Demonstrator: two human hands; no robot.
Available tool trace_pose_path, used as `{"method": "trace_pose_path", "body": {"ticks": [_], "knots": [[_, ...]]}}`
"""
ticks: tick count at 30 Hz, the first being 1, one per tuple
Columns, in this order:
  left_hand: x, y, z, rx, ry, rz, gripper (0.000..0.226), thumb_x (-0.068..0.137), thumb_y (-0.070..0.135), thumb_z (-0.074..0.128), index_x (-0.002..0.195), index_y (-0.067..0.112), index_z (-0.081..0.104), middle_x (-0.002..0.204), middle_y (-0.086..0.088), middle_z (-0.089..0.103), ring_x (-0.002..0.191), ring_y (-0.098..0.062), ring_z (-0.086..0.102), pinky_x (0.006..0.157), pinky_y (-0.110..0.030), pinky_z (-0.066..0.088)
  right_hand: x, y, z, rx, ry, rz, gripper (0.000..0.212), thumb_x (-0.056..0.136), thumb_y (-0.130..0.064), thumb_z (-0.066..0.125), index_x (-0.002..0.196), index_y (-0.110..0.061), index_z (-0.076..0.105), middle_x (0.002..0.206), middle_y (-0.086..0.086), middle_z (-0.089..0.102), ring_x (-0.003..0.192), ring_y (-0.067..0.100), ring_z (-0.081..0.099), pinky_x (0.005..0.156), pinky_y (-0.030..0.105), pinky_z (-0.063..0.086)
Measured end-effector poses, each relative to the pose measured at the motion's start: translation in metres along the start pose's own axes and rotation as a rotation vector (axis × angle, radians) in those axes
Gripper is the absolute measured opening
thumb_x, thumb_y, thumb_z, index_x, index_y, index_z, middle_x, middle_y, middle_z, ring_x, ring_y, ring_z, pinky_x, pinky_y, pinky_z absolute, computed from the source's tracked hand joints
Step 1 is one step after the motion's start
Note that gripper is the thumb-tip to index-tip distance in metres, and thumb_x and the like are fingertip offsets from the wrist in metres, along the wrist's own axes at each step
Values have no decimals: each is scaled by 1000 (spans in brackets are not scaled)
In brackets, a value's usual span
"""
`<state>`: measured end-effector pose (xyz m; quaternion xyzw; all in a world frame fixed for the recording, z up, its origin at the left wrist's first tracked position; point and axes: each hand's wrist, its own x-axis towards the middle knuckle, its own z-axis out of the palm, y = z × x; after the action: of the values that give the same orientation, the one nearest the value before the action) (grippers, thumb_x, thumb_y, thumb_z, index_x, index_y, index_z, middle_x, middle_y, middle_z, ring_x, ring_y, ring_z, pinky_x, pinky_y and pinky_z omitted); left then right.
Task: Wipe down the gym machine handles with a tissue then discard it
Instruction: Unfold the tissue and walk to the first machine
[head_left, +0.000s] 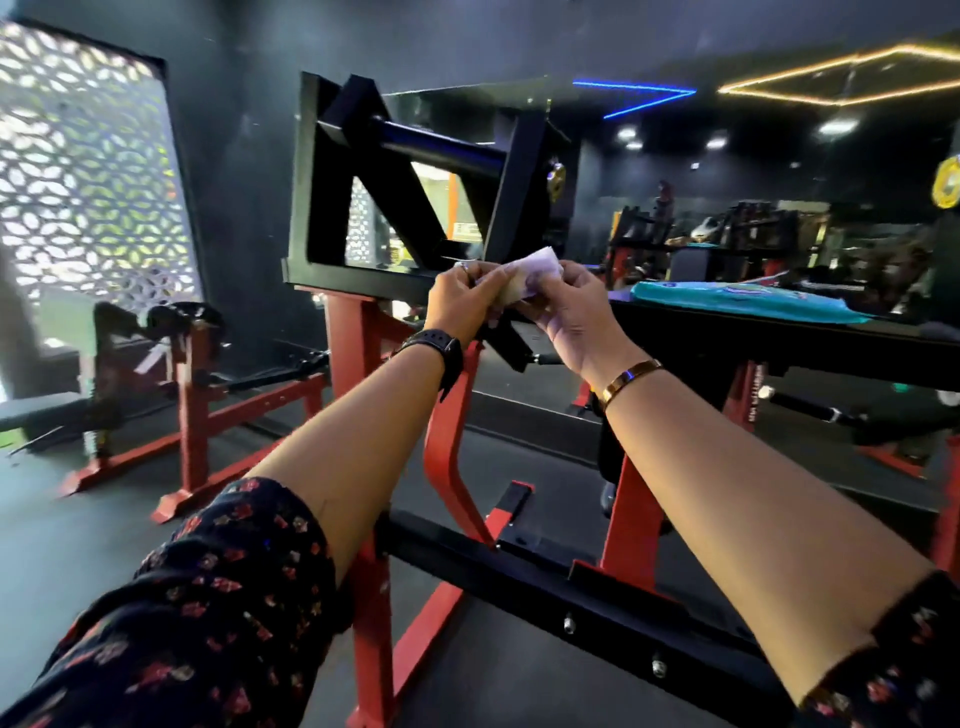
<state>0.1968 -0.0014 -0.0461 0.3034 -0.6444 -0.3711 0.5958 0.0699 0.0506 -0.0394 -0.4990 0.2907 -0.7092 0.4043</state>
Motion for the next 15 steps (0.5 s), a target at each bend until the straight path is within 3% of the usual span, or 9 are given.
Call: {"method": "trace_pose_path", "body": {"ticks": [5,8,10,13,15], "knots": [[-43,5,-39,24,71,-30,11,70,35,76,73,26,73,74,1,72,74,-20,66,79,-42,56,-27,19,30,-15,-64,102,10,88,10,55,93,1,53,78,15,60,60,18,65,56,26,54],[-68,8,-63,49,134,-97,16,75,30,77,83,17,74,77,-1,71,66,-9,66,64,-27,55,-46,30,49,-25,-100,156,13,88,9,56,84,-3,52,75,14,59,57,20,63,50,28,54],[-84,9,-79,16,184,-160,7,86,19,73,88,12,72,76,-1,67,63,-9,63,58,-24,52,-57,38,63,4,-134,195,16,90,7,55,80,-5,52,75,13,59,59,21,62,52,30,56],[-108,11,-108,-116,302,-288,13,89,21,69,85,8,69,81,-12,64,63,-21,60,57,-31,55,-71,56,89,28,-188,247,11,90,4,54,87,-7,54,80,13,58,62,19,59,58,29,52],[-125,13,-125,-171,369,-369,19,90,25,66,89,6,66,87,-17,64,69,-27,62,71,-44,60,-80,68,107,34,-194,276,18,88,8,53,93,-9,51,85,13,57,64,19,60,60,31,51]]}}
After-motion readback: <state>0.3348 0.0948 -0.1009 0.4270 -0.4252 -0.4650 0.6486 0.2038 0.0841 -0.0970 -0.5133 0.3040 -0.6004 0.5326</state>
